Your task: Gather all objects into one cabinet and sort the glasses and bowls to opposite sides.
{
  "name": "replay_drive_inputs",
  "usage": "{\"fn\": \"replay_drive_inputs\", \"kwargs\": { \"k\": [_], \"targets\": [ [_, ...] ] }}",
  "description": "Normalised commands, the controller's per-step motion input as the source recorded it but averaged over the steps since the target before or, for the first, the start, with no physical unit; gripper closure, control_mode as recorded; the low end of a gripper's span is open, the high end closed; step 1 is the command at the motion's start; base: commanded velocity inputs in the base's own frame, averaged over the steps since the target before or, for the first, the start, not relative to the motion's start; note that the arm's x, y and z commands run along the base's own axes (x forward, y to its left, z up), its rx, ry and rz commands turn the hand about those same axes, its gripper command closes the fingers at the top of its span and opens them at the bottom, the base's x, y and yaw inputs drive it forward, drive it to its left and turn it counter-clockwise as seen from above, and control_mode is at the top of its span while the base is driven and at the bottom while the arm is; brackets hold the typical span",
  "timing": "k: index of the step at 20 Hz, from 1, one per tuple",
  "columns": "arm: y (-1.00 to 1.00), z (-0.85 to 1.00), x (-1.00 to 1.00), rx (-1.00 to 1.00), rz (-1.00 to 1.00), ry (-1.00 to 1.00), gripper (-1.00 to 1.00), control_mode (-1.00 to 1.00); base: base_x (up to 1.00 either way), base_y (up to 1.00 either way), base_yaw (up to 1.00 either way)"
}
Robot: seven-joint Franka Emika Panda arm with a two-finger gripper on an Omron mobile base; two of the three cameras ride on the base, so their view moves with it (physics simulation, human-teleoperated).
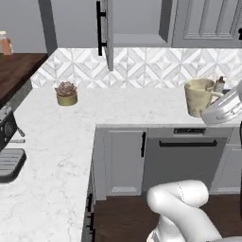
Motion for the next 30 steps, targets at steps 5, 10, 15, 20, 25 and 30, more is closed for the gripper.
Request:
{"fn": "replay_drive_inputs", "kwargs": {
  "k": [5,10,15,20,25,30],
  "targets": [
    [0.0,0.0,0.0,0.0,0.0,0.0,1.0,1.0,-0.65,-0.1,0.81],
    [0.0,0.0,0.0,0.0,0.0,0.0,1.0,1.0,-0.71,0.0,0.75],
    [0.0,0.0,0.0,0.0,0.0,0.0,1.0,1.0,-0.87,0.25,0.63],
    [0.0,0.0,0.0,0.0,0.0,0.0,1.0,1.0,-0.83,0.54,0.59],
    [0.0,0.0,0.0,0.0,0.0,0.0,1.0,1.0,-0.85,0.57,0.59],
    [0.0,0.0,0.0,0.0,0.0,0.0,1.0,1.0,-0.91,0.2,0.32]
  ]
}}
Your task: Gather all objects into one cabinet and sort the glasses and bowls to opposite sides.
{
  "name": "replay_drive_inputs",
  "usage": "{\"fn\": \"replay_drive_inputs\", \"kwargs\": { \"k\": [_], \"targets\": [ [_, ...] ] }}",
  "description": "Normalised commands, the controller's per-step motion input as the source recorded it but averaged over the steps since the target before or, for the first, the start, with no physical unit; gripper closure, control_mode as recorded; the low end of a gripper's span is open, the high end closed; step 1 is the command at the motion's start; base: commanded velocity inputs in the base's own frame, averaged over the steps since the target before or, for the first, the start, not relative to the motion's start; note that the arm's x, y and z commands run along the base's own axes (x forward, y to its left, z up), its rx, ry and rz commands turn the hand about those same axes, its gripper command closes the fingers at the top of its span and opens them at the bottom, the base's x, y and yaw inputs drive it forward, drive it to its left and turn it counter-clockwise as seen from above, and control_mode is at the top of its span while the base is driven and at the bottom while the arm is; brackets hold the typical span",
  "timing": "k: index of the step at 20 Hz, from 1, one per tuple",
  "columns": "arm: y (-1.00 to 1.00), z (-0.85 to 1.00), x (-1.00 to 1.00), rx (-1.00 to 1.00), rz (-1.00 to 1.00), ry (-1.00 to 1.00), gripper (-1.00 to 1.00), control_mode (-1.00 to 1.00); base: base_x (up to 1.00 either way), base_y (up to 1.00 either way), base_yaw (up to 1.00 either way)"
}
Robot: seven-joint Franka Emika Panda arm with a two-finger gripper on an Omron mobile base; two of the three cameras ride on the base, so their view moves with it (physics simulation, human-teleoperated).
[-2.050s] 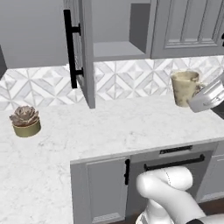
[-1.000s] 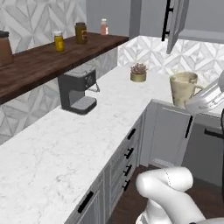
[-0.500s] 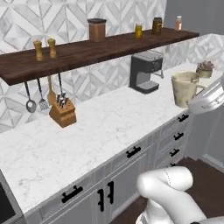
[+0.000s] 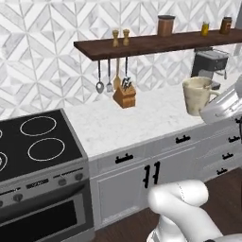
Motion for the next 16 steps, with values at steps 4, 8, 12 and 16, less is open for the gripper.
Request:
{"fn": "replay_drive_inputs", "kwargs": {
  "k": [4,8,12,16],
  "targets": [
    [0.0,0.0,0.0,0.0,0.0,0.0,1.0,1.0,-0.76,0.79,0.06],
    [0.0,0.0,0.0,0.0,0.0,0.0,1.0,1.0,-0.28,1.0,0.08],
    [0.0,0.0,0.0,0.0,0.0,0.0,1.0,1.0,-0.43,1.0,0.04],
    [0.0,0.0,0.0,0.0,0.0,0.0,1.0,1.0,-0.92,0.52,0.0]
  ]
}}
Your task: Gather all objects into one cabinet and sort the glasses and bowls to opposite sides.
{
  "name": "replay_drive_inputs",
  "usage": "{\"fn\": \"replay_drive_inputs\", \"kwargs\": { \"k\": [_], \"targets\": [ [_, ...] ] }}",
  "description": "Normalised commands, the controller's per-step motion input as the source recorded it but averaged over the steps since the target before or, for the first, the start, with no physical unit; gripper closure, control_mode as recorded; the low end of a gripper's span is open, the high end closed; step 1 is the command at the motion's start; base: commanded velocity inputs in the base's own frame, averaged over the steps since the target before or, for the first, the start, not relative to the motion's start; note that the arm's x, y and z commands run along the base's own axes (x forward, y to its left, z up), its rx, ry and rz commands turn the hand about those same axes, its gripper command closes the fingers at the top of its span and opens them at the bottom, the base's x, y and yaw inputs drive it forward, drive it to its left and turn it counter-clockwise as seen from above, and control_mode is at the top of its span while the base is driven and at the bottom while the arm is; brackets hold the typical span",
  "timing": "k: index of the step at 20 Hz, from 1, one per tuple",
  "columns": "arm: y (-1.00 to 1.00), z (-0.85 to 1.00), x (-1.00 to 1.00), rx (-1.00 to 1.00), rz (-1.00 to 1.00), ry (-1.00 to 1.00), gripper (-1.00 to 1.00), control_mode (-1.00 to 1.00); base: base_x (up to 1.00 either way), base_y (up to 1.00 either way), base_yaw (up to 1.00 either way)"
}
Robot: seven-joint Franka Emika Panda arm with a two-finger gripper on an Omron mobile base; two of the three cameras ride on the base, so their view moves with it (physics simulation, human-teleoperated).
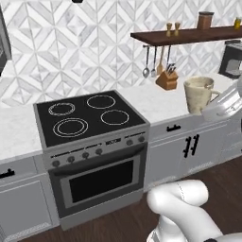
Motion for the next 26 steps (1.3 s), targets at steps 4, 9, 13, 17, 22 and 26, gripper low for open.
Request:
{"fn": "replay_drive_inputs", "kwargs": {
  "k": [4,9,13,17,22,26],
  "targets": [
    [0.0,0.0,0.0,0.0,0.0,0.0,1.0,1.0,-1.0,0.45,0.0],
    [0.0,0.0,0.0,0.0,0.0,0.0,1.0,1.0,-0.82,0.96,0.0],
    [0.0,0.0,0.0,0.0,0.0,0.0,1.0,1.0,-0.8,1.0,0.0],
    [0.0,0.0,0.0,0.0,0.0,0.0,1.0,1.0,-0.55,1.0,0.0],
    [0.0,0.0,0.0,0.0,0.0,0.0,1.0,1.0,0.08,1.0,0.0],
    [0.0,0.0,0.0,0.0,0.0,0.0,1.0,1.0,0.35,1.0,0.0]
  ]
}}
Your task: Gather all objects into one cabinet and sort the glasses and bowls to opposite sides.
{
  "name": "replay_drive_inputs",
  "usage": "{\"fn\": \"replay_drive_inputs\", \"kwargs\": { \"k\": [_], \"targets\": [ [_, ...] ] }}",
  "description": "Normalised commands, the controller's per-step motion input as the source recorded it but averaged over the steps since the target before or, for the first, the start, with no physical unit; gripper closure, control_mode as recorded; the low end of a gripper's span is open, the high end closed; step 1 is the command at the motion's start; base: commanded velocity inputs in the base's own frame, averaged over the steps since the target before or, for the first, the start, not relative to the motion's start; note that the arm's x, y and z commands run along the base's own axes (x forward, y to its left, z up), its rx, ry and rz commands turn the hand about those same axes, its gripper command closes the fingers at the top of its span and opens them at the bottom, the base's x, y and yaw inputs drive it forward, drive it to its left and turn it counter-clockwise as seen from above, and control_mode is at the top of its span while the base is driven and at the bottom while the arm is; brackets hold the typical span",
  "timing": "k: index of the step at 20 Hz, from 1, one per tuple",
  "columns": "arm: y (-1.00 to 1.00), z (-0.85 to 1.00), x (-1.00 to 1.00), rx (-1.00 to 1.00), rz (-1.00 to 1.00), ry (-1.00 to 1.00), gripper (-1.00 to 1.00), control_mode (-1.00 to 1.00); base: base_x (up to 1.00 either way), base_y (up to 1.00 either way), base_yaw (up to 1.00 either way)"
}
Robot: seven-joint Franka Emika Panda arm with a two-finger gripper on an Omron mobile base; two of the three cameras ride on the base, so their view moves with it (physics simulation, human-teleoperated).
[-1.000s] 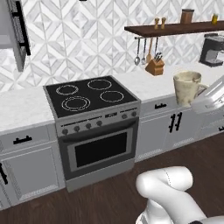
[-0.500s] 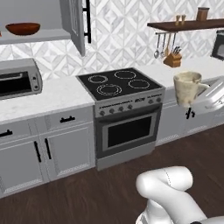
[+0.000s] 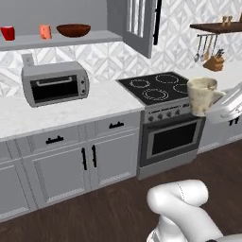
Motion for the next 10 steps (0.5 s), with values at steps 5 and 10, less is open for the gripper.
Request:
{"fn": "replay_drive_inputs", "kwargs": {
  "k": [5,10],
  "targets": [
    [0.0,0.0,0.0,0.0,0.0,0.0,1.0,1.0,0.48,1.0,0.0],
    [0.0,0.0,0.0,0.0,0.0,0.0,1.0,1.0,0.96,0.95,-0.01]
  ]
}}
